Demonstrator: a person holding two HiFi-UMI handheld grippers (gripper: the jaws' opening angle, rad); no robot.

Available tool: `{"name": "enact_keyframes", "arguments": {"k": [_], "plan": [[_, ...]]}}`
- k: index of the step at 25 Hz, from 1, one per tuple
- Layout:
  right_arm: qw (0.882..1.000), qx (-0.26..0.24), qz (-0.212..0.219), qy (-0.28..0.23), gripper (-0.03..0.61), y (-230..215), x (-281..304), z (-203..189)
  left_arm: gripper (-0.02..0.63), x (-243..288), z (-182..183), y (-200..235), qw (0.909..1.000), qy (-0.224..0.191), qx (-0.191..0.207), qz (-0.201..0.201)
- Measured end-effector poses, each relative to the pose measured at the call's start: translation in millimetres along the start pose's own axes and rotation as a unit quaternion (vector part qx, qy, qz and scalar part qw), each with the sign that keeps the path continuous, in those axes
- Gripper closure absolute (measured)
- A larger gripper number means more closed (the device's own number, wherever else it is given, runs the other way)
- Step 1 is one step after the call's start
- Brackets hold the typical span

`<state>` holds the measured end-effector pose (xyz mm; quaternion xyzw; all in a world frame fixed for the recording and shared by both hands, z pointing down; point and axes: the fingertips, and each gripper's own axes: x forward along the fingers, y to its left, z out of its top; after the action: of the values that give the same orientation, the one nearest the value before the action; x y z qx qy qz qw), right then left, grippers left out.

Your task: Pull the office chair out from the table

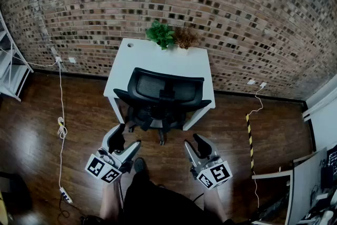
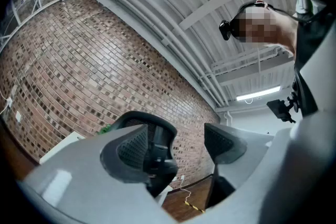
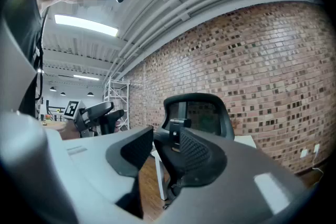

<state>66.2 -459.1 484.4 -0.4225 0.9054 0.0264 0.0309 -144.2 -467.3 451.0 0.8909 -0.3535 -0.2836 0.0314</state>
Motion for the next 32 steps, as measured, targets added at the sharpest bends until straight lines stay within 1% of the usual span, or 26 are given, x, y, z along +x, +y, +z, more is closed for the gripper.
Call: {"name": "enact_keyframes", "arguments": {"k": [1,3,5,7,10,13,15,16,17,18,19,21,22,23,24,25,26,27,28,29,30,31,32], "plan": [[1.0,0.001,-0.006,0.0,0.422,-3.0,15.8,-2.4,0.184,3.2,3.1,22.5,0.9999,0.007,0.008,0.005],[1.0,0.003,-0.022,0.001,0.42,-13.4,46.5,-7.8,0.152,12.5,5.3,68.3,0.9993,0.024,0.022,0.015],[0.999,0.007,-0.044,0.004,0.417,-32.9,73.4,-14.2,0.088,28.5,-2.0,112.4,0.9979,0.046,0.035,0.027],[0.998,0.012,-0.068,0.007,0.382,-57.5,90.9,-20.3,0.04,47.9,-18.7,146.8,0.9954,0.073,0.052,0.032],[0.994,-0.001,-0.105,0.01,0.33,-92.0,109.8,-34.7,0.034,76.2,-49.1,190.0,0.9919,0.104,0.072,0.016],[0.992,-0.014,-0.127,0.022,0.296,-120.3,132.3,-64.5,0.034,95.9,-83.7,230.3,0.9918,0.113,0.058,-0.009],[0.991,-0.018,-0.131,0.035,0.286,-139.0,139.4,-88.9,0.035,103.8,-116.3,242.3,0.9902,0.127,0.048,-0.032],[0.991,-0.022,-0.124,0.039,0.279,-148.4,142.8,-99.8,0.038,107.6,-131.6,244.2,0.9887,0.135,0.048,-0.045],[0.993,-0.026,-0.108,0.039,0.279,-157.0,146.9,-109.1,0.056,111.0,-144.1,244.3,0.9865,0.143,0.052,-0.06],[0.995,-0.028,-0.085,0.034,0.278,-164.7,151.1,-116.2,0.124,113.2,-153.0,243.0,0.9834,0.153,0.062,-0.076],[0.997,-0.029,-0.06,0.025,0.289,-171.9,154.0,-120.5,0.178,114.2,-158.3,241.2,0.9797,0.163,0.073,-0.092],[0.999,-0.029,-0.015,-0.004,0.343,-187.6,152.4,-122.2,0.258,116.1,-161.8,237.1,0.9737,0.178,0.08,-0.117],[0.999,-0.028,0.005,-0.018,0.425,-195.1,148.8,-121.1,0.264,119.3,-162.5,235.6,0.9717,0.184,0.08,-0.125],[0.999,-0.025,0.024,-0.029,0.453,-200.5,145.8,-120.2,0.263,123.1,-164.0,236.1,0.9707,0.188,0.08,-0.127],[0.998,-0.021,0.039,-0.035,0.461,-203.5,145.1,-119.9,0.251,126.0,-165.8,239.0,0.9707,0.19,0.081,-0.123],[0.998,-0.015,0.049,-0.036,0.45,-205.2,147.4,-120.0,0.246,127.8,-167.1,244.2,0.9719,0.189,0.082,-0.115],[0.998,-0.01,0.058,-0.033,0.351,-206.0,151.2,-119.8,0.22,129.3,-167.9,249.4,0.9738,0.186,0.083,-0.102],[0.997,-0.009,0.071,-0.029,0.167,-205.4,154.0,-118.9,0.156,130.8,-169.6,251.9,0.9753,0.183,0.085,-0.091],[0.995,-0.012,0.091,-0.028,0.191,-203.0,155.6,-117.4,0.15,133.0,-172.9,250.8,0.9757,0.182,0.089,-0.084],[0.993,-0.017,0.115,-0.028,0.203,-199.7,158.6,-116.6,0.15,136.6,-177.8,247.9,0.9747,0.186,0.094,-0.081],[0.99,-0.022,0.134,-0.024,0.233,-197.0,165.3,-117.6,0.15,141.3,-182.5,245.5,0.9729,0.193,0.098,-0.081],[0.989,-0.024,0.147,-0.015,0.238,-195.8,175.3,-121.2,0.154,145.7,-185.1,244.9,0.9712,0.201,0.097,-0.084],[0.987,-0.016,0.161,-0.002,0.261,-194.5,186.1,-127.1,0.163,147.8,-185.2,245.8,0.9697,0.208,0.091,-0.089]]}}
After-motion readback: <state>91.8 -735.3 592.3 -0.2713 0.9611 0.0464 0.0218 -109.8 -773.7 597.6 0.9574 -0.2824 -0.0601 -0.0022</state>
